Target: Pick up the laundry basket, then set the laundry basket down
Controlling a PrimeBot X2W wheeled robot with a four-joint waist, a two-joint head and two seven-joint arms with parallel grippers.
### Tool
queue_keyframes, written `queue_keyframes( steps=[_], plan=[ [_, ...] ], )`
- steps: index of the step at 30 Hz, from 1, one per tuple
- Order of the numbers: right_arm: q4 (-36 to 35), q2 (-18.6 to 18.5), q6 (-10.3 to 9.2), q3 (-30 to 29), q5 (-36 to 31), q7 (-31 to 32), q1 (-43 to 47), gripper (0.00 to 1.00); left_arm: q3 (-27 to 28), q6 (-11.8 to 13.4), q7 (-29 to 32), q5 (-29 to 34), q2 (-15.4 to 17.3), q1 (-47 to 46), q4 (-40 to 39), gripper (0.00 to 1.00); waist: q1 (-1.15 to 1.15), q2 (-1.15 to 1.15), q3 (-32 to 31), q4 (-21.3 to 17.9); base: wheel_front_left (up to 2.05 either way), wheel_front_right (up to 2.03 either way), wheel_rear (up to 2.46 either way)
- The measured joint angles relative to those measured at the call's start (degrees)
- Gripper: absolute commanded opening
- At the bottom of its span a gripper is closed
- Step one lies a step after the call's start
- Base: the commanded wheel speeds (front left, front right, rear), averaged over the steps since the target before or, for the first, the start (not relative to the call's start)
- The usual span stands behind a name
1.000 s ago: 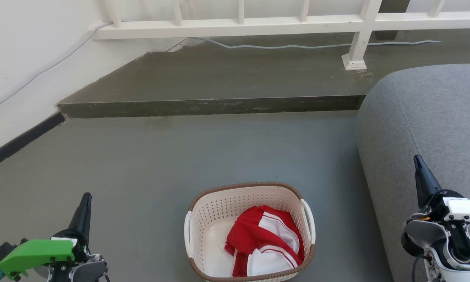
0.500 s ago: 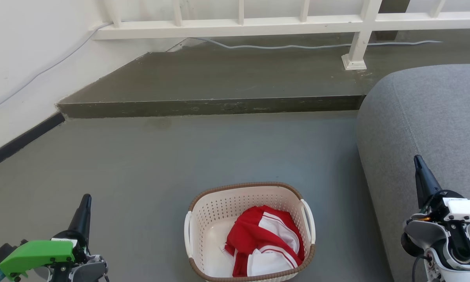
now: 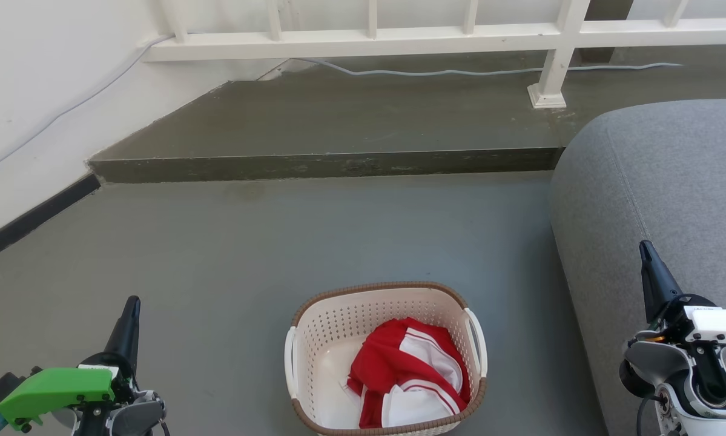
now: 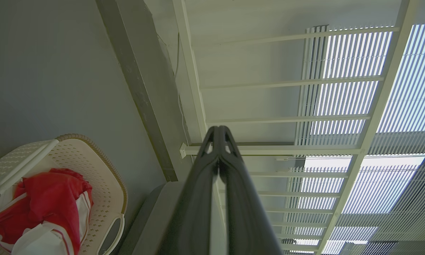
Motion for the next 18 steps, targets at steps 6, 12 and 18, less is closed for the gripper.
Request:
queue_keyframes(
  steps=[6,12,18],
  plan=[
    [0.04,0.01,0.0,-0.03,0.0,0.01,-0.01,0.0,0.02,0.0,0.04,0.0,0.0,0.0,0.1,0.0,0.0,0.0,0.0,0.0,0.0,0.0,0.0],
    [0.13,0.02,0.01,-0.04,0.0,0.01,-0.02,0.0,0.03,-0.01,0.04,0.0,-0.01,0.0,0.21,0.0,0.0,0.0,-0.01,0.0,0.0,0.0,0.0],
    [0.21,0.03,0.01,-0.07,0.0,0.05,-0.03,0.0,0.09,-0.07,0.05,0.0,-0.01,-0.01,0.35,0.0,0.0,0.0,-0.02,0.0,0.0,0.0,0.0]
  ],
)
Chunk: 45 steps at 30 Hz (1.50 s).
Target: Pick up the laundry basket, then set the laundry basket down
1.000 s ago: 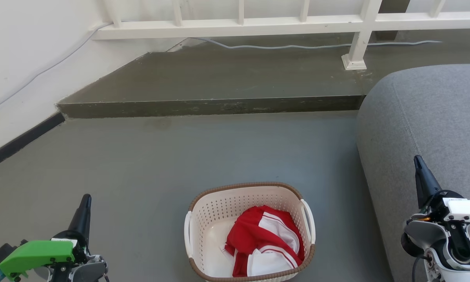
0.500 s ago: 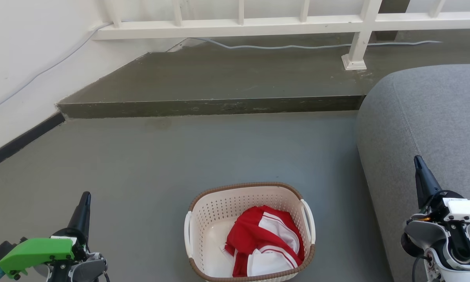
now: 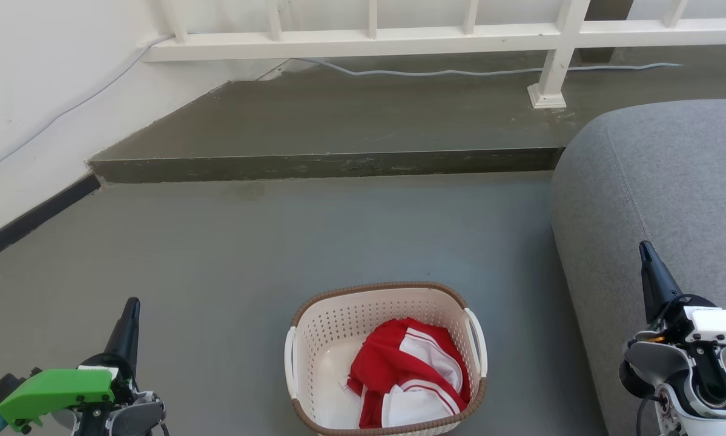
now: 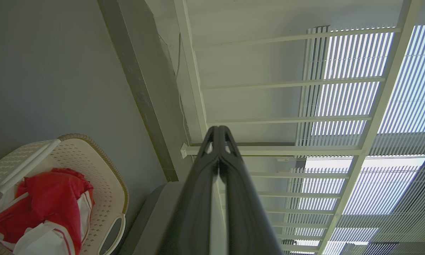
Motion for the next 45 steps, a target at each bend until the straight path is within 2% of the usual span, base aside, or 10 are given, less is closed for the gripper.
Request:
queue_keyframes(
  steps=[45],
  plan=[
    [0.36,0.07,0.01,-0.15,-0.01,0.01,-0.03,0.0,0.19,-0.27,0.43,0.0,-0.09,-0.05,0.87,0.0,0.0,0.0,-0.02,0.0,0.0,0.0,0.0]
  ],
)
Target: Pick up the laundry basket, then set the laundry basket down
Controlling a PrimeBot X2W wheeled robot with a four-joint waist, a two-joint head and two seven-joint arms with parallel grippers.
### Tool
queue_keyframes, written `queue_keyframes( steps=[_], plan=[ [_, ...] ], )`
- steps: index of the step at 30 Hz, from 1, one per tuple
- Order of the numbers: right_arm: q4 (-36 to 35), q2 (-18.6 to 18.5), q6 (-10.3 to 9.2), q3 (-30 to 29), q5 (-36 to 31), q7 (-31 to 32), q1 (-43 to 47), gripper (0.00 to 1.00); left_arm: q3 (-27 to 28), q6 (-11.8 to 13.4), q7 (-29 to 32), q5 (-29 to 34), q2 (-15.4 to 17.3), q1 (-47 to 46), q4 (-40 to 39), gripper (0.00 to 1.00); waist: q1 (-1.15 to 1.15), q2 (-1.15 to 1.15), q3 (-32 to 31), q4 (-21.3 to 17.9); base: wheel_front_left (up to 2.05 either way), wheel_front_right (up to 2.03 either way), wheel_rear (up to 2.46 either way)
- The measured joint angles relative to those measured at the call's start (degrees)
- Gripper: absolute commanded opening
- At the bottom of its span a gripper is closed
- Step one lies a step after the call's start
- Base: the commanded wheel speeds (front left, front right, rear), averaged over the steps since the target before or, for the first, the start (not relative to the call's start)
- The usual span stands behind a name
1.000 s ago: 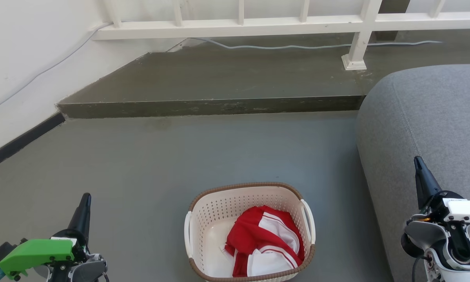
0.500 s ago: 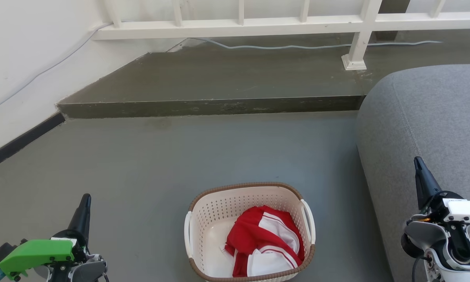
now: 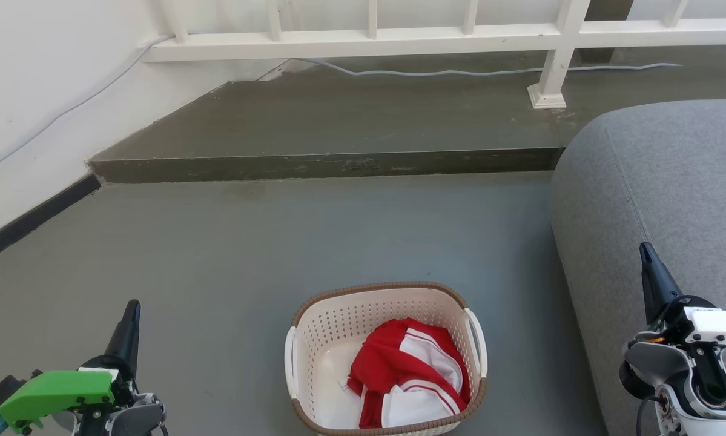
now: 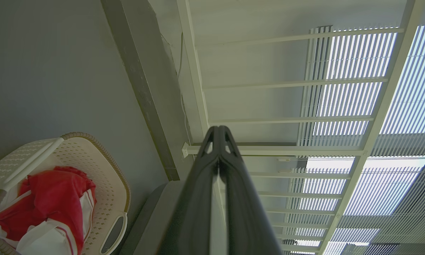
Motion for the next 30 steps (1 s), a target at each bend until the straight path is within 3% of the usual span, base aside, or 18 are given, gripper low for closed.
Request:
queue_keyframes(
  steps=[30],
  plan=[
    [0.13,0.08,0.12,-0.13,-0.03,0.43,-0.01,0.0,0.21,-0.11,0.07,0.0,-0.04,-0.03,0.16,0.0,0.0,0.0,-0.01,0.0,0.0,0.0,0.0]
  ],
)
